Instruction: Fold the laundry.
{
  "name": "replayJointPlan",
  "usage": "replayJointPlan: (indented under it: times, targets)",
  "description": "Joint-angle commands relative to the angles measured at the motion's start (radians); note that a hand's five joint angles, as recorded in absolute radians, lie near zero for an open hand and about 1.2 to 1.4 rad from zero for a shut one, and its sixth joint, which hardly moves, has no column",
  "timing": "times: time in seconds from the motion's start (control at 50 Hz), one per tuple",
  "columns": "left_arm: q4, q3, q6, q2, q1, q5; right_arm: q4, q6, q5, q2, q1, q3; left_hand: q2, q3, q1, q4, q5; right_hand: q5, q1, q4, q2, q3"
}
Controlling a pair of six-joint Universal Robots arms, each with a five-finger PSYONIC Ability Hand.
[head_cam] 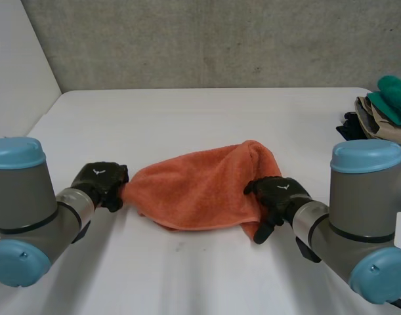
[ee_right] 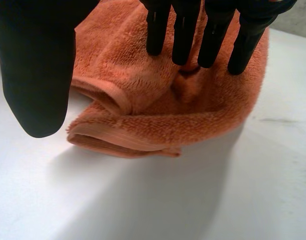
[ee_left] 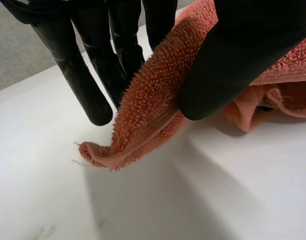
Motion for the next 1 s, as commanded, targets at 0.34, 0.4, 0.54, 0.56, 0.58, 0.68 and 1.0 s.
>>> replayJointPlan:
  times: [0.34,0.4,0.54,0.56,0.58,0.68,1.0]
  targets:
    - [0.049,0.200,0.015,0.000,0.009,0.054,-0.015,-0.011,0.116,0.275,0.058,-0.427,0.204,0.208,0.251,0.198,0.240,1.072,1.015,1.038,1.028,1.041]
    - [0.092,0.298,0.012,-0.014,0.004,0.043,-0.053,-0.019,0.114,0.274,0.049,-0.535,0.204,0.208,0.251,0.198,0.240,1.072,1.015,1.038,1.028,1.041]
    - [0.326,0.541,-0.040,0.018,0.027,-0.020,-0.313,-0.161,0.137,0.245,0.046,-0.825,0.204,0.208,0.251,0.198,0.240,1.072,1.015,1.038,1.028,1.041]
    - [0.359,0.557,-0.054,0.031,0.031,-0.028,-0.364,-0.187,0.140,0.237,0.042,-0.844,0.204,0.208,0.251,0.198,0.240,1.072,1.015,1.038,1.028,1.041]
    - [0.394,0.572,-0.072,0.043,0.034,-0.037,-0.416,-0.215,0.142,0.228,0.042,-0.855,0.204,0.208,0.251,0.198,0.240,1.072,1.015,1.038,1.028,1.041]
    - [0.581,0.603,-0.168,0.114,0.050,-0.065,-0.685,-0.316,0.093,0.157,0.039,-0.867,0.204,0.208,0.251,0.198,0.240,1.072,1.015,1.038,1.028,1.041]
    - [0.341,0.125,-0.168,0.296,0.097,0.066,-0.328,-0.313,-0.241,0.027,-0.011,-0.577,0.204,0.208,0.251,0.198,0.240,1.072,1.015,1.038,1.028,1.041]
